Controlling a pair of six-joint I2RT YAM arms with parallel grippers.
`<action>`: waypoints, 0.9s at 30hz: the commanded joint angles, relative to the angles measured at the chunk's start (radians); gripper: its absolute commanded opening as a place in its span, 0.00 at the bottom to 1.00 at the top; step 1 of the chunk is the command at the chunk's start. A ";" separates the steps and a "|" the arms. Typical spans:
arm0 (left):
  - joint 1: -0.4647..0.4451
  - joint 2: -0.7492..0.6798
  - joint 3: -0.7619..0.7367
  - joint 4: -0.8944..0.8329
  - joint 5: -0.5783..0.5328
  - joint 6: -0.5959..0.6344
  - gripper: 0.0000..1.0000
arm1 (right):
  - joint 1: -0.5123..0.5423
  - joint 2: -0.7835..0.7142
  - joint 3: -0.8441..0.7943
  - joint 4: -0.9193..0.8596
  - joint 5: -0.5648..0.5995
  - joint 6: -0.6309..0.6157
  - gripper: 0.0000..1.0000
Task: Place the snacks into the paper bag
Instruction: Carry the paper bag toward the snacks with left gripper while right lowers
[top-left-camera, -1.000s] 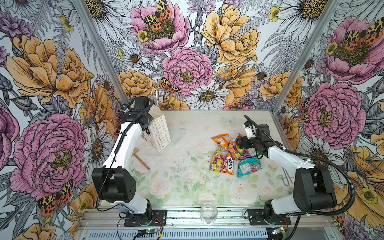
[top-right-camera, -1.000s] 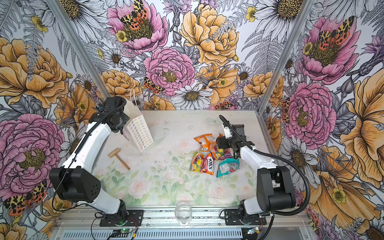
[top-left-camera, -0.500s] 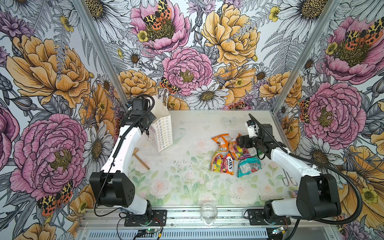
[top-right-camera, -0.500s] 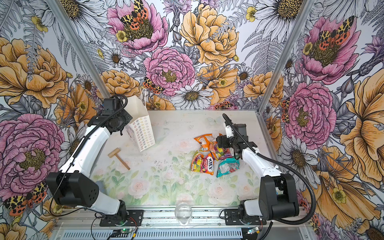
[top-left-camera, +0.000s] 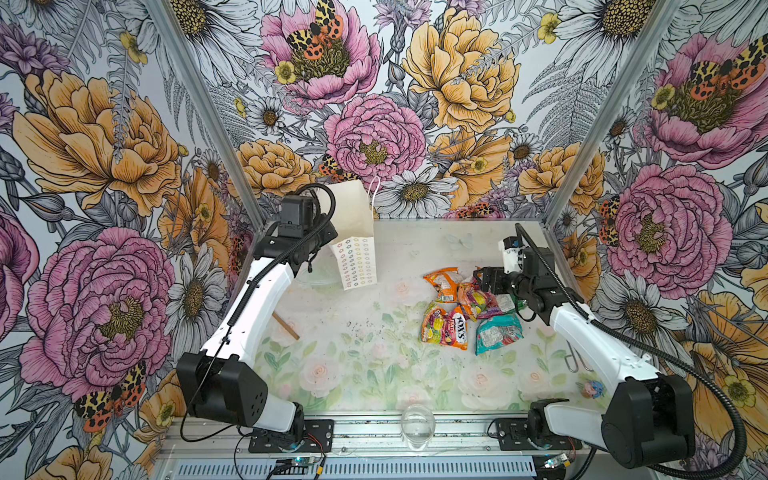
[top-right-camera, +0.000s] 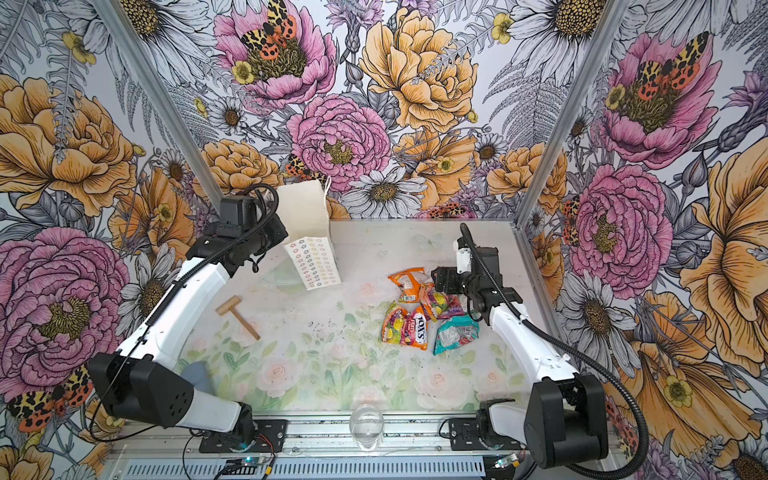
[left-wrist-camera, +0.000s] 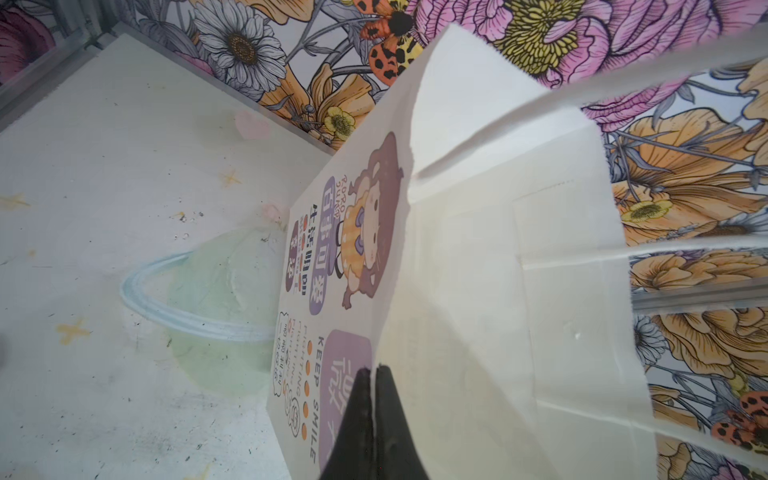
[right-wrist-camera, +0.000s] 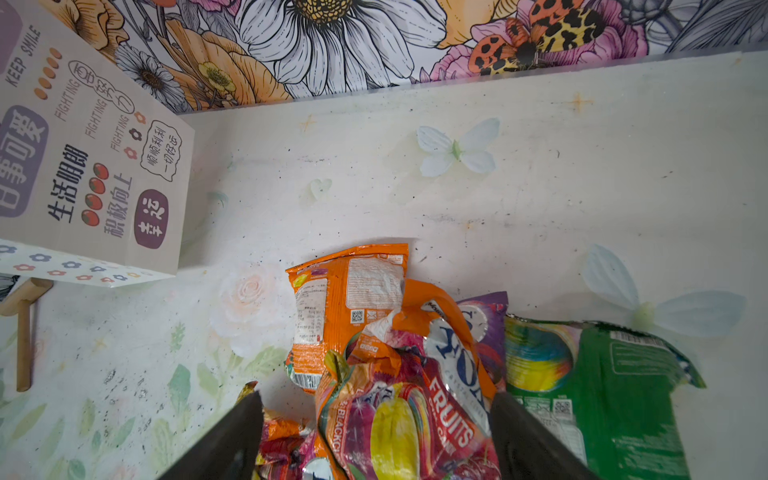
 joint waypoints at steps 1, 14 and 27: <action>-0.042 -0.031 0.013 0.037 0.075 0.032 0.00 | 0.008 -0.039 0.001 -0.033 -0.002 0.086 0.89; -0.123 -0.071 -0.011 0.036 0.187 0.056 0.00 | 0.008 0.010 0.126 -0.288 0.039 0.307 0.91; -0.165 -0.078 -0.062 0.033 0.166 0.044 0.00 | 0.009 0.108 0.126 -0.343 0.078 0.412 1.00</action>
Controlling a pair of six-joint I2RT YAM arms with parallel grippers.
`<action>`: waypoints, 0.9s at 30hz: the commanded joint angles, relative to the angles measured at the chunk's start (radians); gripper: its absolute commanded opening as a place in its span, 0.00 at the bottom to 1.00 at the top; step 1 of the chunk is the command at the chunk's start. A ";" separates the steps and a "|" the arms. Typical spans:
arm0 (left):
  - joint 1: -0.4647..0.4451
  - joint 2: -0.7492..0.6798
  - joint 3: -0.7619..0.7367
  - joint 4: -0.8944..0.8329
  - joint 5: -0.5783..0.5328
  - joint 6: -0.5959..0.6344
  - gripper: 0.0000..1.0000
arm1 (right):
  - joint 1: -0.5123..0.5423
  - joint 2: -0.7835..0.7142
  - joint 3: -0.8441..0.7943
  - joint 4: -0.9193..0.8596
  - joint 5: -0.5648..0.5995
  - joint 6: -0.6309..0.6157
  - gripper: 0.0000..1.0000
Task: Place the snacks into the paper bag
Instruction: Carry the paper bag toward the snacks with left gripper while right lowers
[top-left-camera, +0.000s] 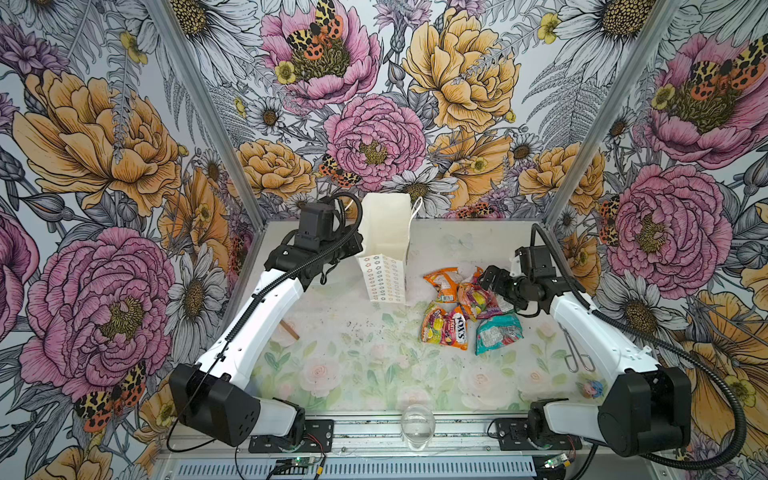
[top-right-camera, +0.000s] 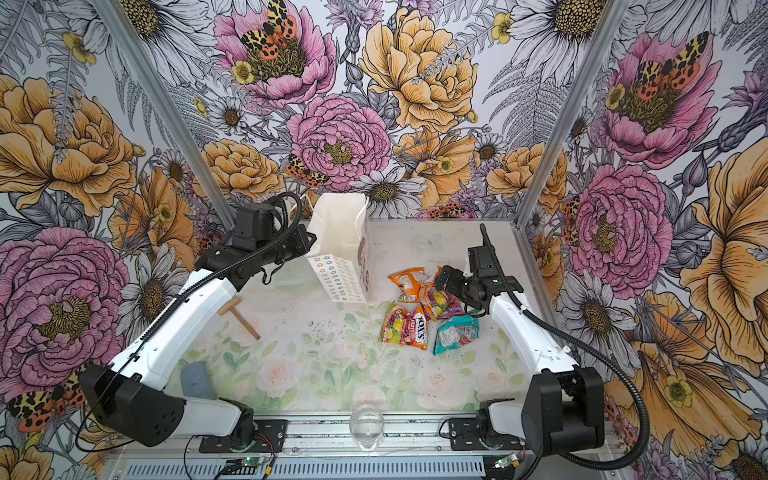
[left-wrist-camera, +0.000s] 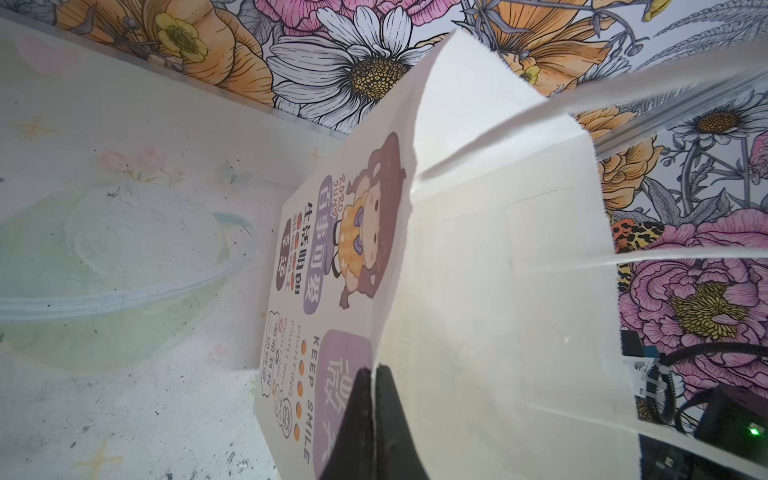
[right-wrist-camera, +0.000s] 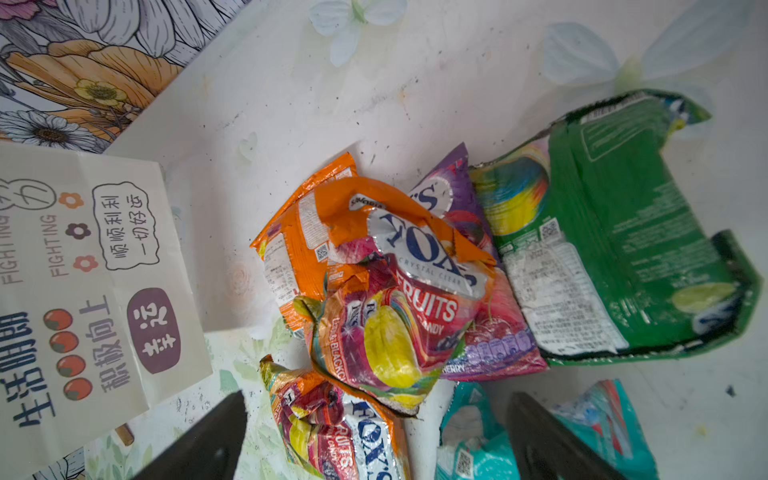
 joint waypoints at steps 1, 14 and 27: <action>-0.017 -0.004 -0.009 0.027 -0.002 -0.001 0.00 | 0.008 0.035 0.010 -0.015 0.025 0.033 1.00; -0.104 0.047 -0.026 0.024 -0.073 -0.073 0.00 | 0.013 0.173 0.040 0.008 0.027 0.055 1.00; -0.123 -0.002 -0.056 -0.022 -0.160 -0.102 0.00 | 0.015 0.206 0.054 0.025 0.020 0.057 0.99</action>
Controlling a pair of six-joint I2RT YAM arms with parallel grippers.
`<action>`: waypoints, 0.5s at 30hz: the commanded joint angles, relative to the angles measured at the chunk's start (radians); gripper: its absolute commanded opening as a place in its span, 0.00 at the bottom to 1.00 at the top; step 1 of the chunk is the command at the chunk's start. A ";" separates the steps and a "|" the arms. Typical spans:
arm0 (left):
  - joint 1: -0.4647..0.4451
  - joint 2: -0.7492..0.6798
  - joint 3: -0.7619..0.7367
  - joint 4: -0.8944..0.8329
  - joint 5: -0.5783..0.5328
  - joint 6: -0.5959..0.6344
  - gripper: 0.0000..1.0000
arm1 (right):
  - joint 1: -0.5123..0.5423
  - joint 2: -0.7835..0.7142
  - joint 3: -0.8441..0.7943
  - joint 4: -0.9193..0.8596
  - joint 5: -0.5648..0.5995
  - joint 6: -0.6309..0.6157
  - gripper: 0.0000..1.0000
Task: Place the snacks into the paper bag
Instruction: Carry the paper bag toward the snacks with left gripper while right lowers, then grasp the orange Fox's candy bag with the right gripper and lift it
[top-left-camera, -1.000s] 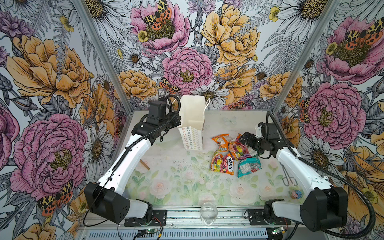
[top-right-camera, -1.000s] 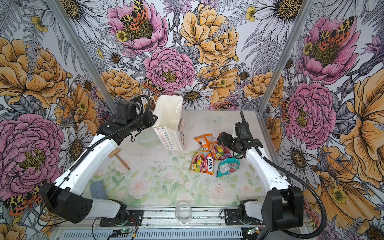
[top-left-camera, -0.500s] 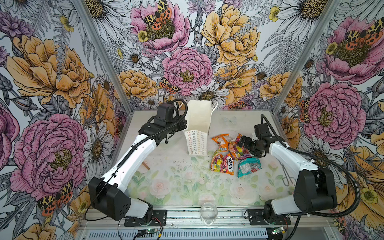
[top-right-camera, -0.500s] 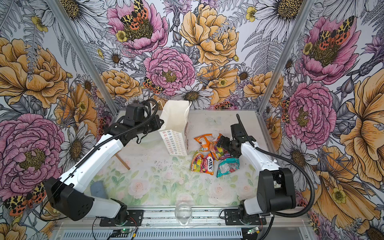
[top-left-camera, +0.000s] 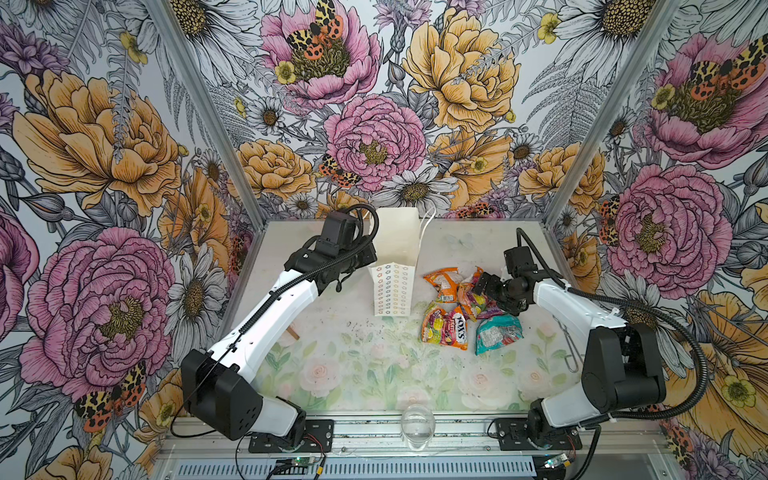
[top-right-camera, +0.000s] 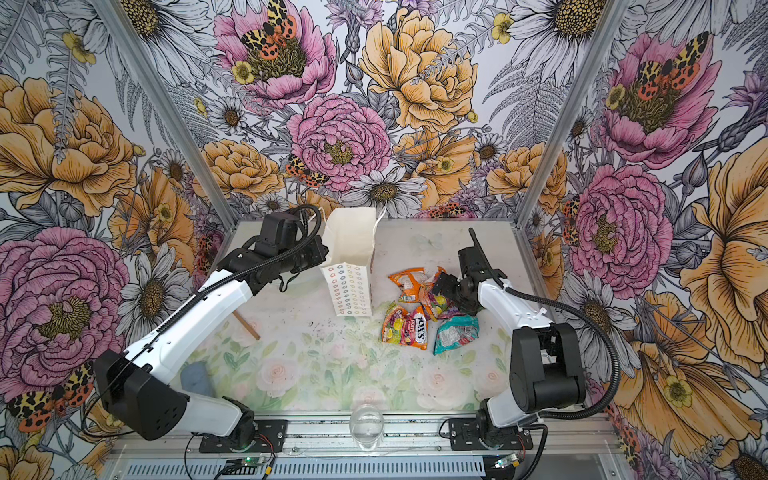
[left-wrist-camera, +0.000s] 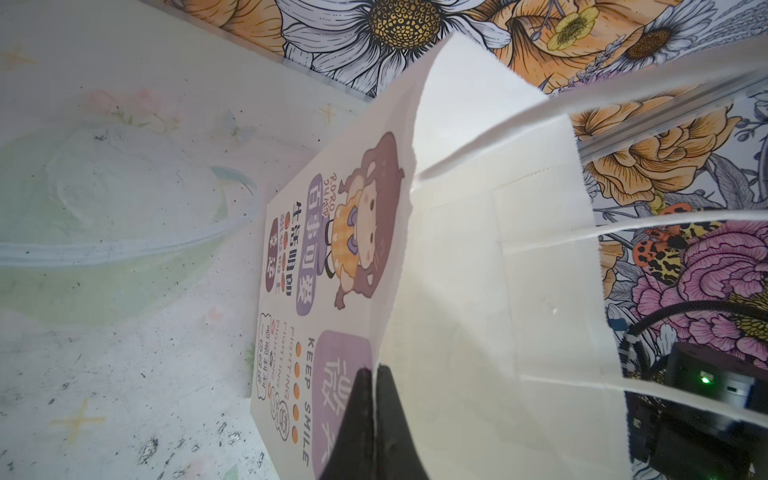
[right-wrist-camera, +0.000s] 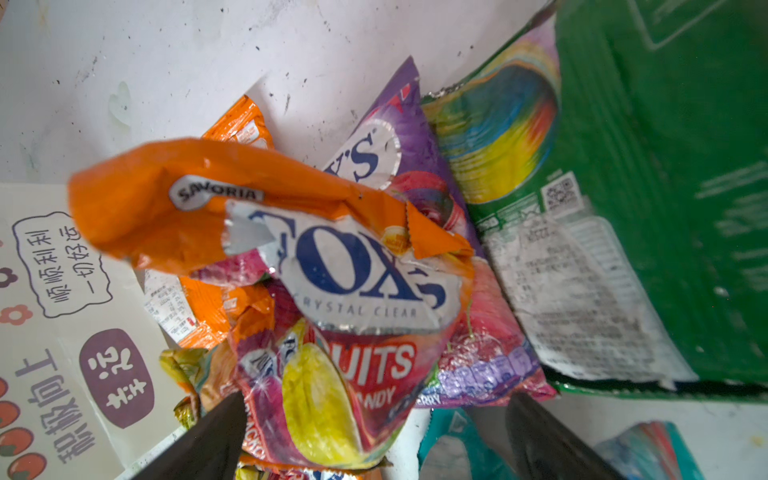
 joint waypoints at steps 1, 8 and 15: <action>-0.014 -0.037 -0.026 -0.006 -0.032 -0.038 0.00 | 0.010 0.013 0.032 0.027 0.003 0.018 0.99; -0.047 -0.037 -0.055 -0.004 -0.041 -0.087 0.00 | 0.010 0.027 0.046 0.029 0.012 0.018 0.98; -0.078 -0.032 -0.042 -0.004 -0.047 -0.091 0.00 | 0.013 0.046 0.045 0.042 0.011 0.024 0.97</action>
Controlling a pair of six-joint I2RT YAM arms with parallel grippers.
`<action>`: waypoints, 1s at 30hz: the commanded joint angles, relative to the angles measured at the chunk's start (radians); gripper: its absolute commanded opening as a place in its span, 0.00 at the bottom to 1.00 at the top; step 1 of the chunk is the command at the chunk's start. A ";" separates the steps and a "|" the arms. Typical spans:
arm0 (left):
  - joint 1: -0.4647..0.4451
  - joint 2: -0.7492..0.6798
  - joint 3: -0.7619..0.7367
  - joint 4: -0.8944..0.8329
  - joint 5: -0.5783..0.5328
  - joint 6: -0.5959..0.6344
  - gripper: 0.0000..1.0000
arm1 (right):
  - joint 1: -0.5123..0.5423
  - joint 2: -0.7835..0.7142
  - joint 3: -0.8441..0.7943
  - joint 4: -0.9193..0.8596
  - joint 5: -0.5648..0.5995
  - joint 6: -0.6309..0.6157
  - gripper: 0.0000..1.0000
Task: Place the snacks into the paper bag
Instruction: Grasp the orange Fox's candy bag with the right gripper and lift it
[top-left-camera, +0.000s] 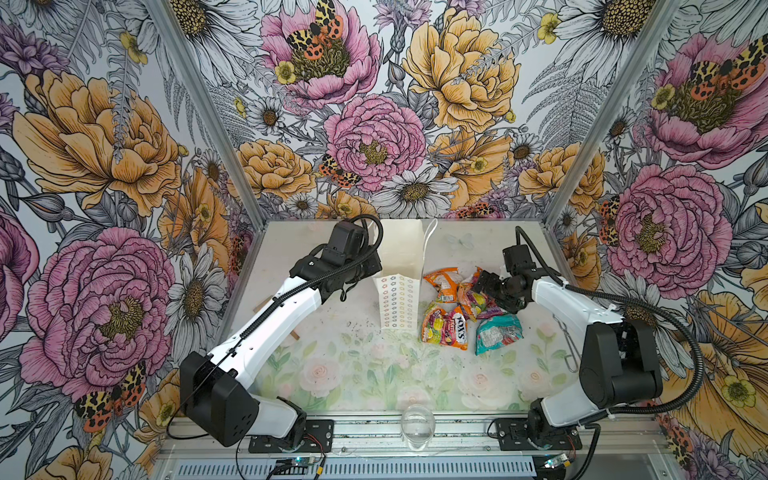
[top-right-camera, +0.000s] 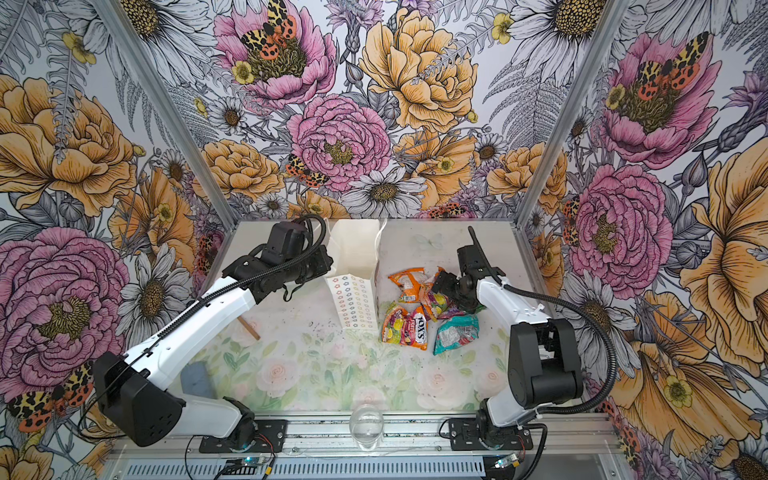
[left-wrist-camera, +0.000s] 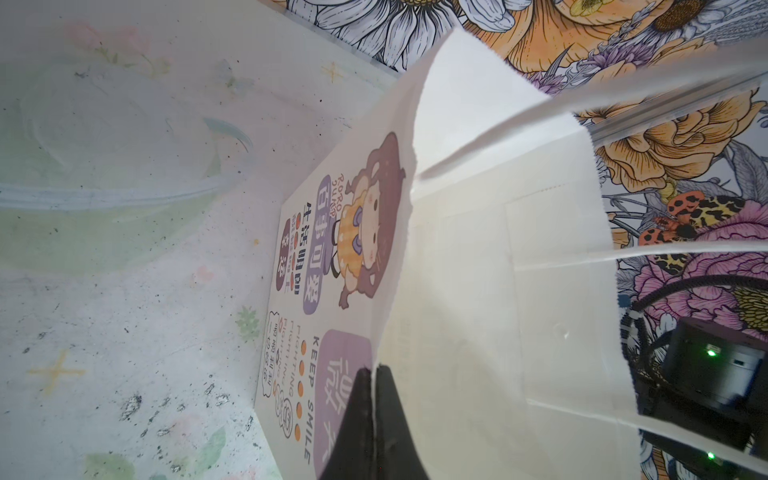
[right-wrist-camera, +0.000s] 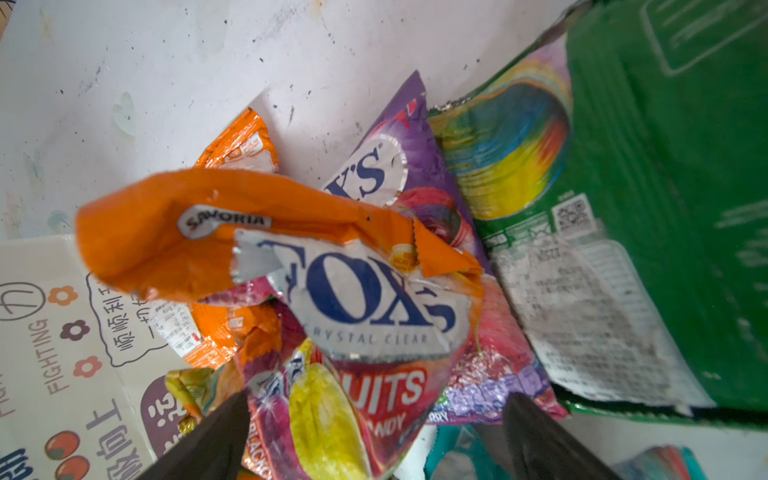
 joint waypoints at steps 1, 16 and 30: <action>-0.013 -0.011 0.009 0.010 -0.031 -0.016 0.00 | 0.008 0.015 0.023 0.032 0.011 0.018 0.97; -0.041 -0.008 0.020 0.010 -0.057 -0.042 0.00 | 0.015 0.056 0.012 0.080 0.003 0.024 0.82; -0.045 -0.007 0.008 0.010 -0.062 -0.046 0.00 | 0.016 0.088 0.005 0.097 -0.021 0.017 0.44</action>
